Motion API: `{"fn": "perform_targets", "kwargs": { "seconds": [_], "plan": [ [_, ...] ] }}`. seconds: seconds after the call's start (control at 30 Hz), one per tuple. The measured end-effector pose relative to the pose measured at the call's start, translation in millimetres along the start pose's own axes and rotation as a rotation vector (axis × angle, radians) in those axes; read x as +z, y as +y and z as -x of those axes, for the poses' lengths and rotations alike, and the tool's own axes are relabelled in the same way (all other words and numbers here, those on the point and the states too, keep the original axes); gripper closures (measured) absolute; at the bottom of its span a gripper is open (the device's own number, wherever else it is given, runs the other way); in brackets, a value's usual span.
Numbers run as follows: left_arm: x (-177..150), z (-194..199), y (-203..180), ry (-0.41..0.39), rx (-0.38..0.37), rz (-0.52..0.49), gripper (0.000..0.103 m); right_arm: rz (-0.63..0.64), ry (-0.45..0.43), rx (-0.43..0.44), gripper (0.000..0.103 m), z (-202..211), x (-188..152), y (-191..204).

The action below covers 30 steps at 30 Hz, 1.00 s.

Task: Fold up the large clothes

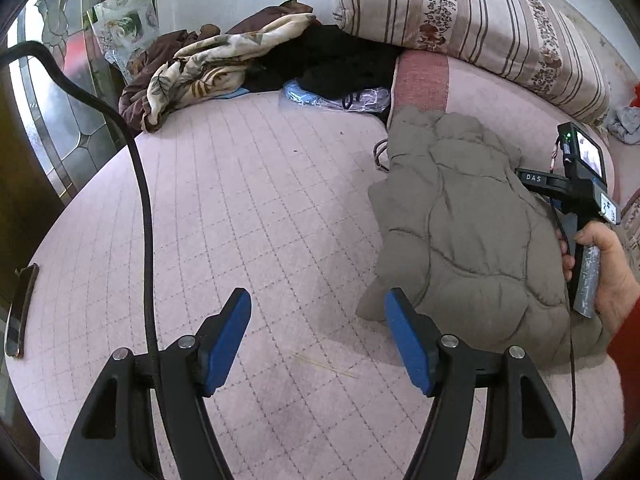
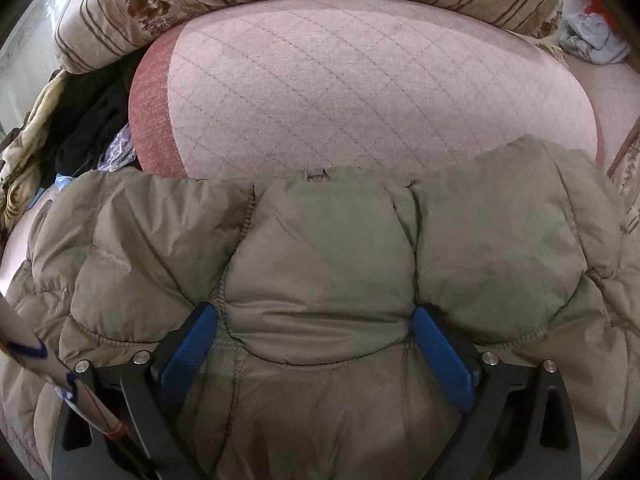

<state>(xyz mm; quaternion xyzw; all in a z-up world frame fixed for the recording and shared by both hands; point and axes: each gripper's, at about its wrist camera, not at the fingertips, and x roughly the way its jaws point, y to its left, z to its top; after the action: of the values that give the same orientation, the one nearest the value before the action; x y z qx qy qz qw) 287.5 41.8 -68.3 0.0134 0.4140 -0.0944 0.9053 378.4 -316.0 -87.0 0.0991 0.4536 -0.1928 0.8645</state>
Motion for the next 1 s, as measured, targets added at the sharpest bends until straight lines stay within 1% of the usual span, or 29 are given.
{"fn": "perform_targets", "kwargs": {
  "seconds": [0.1, 0.2, 0.3, 0.37, 0.43, 0.47, 0.53, 0.63, 0.7, 0.73, 0.8, 0.87, 0.93, 1.0],
  "plan": [
    [-2.1, 2.9, -6.1, -0.022, 0.032, -0.028, 0.034, 0.02, 0.016, -0.013, 0.005, 17.8, 9.2, 7.5],
    [-4.4, 6.3, -9.1, -0.033, 0.053, -0.048, 0.034, -0.003, -0.045, 0.055, 0.006, 58.7, 6.0, 1.2],
    [-3.4, 5.5, -6.9, -0.027, 0.059, -0.036, 0.034, -0.002, -0.075, 0.071, 0.006, 84.1, -7.2, -12.5],
    [-2.6, 2.0, -4.4, -0.014, 0.063, -0.029, 0.034, -0.002, -0.076, 0.044, 0.006, 84.1, -15.4, -23.1],
    [-2.6, -1.2, -2.8, -0.001, 0.063, -0.024, 0.034, -0.006, -0.044, -0.026, 0.006, 66.2, -24.2, -37.8],
    [-2.3, -3.9, -1.0, 0.009, 0.061, -0.018, 0.034, -0.013, -0.031, -0.042, 0.006, 55.7, -28.1, -44.3],
    [-0.9, -7.9, 1.2, 0.022, 0.061, -0.008, 0.034, -0.027, -0.035, -0.042, 0.004, 44.8, -32.7, -52.7],
    [0.7, -11.0, 2.8, 0.027, 0.061, 0.002, 0.034, 0.018, -0.028, -0.096, 0.002, 39.2, -30.1, -40.2],
    [1.5, -11.9, 3.1, 0.029, 0.057, 0.006, 0.034, 0.039, -0.026, -0.127, 0.003, 49.4, -27.1, -34.3],
    [1.4, -11.9, 3.3, 0.03, 0.056, 0.008, 0.034, 0.031, -0.034, -0.116, 0.004, 55.2, -24.5, -30.5],
    [0.3, -11.2, 3.3, 0.028, 0.058, 0.009, 0.034, 0.006, -0.074, -0.061, 0.006, 76.3, -28.8, -30.5],
    [0.2, -10.9, 2.9, 0.027, 0.064, 0.008, 0.034, -0.006, -0.117, 0.018, 0.006, 101.2, -35.7, -20.2],
    [-0.1, -10.9, 3.0, 0.026, 0.068, 0.01, 0.034, 0.017, -0.121, 0.08, 0.006, 113.0, -40.4, -4.4],
    [-0.5, -11.6, 3.9, 0.026, 0.074, 0.012, 0.034, 0.073, -0.117, 0.114, 0.006, 118.8, -47.8, 20.9]
  ]
}}
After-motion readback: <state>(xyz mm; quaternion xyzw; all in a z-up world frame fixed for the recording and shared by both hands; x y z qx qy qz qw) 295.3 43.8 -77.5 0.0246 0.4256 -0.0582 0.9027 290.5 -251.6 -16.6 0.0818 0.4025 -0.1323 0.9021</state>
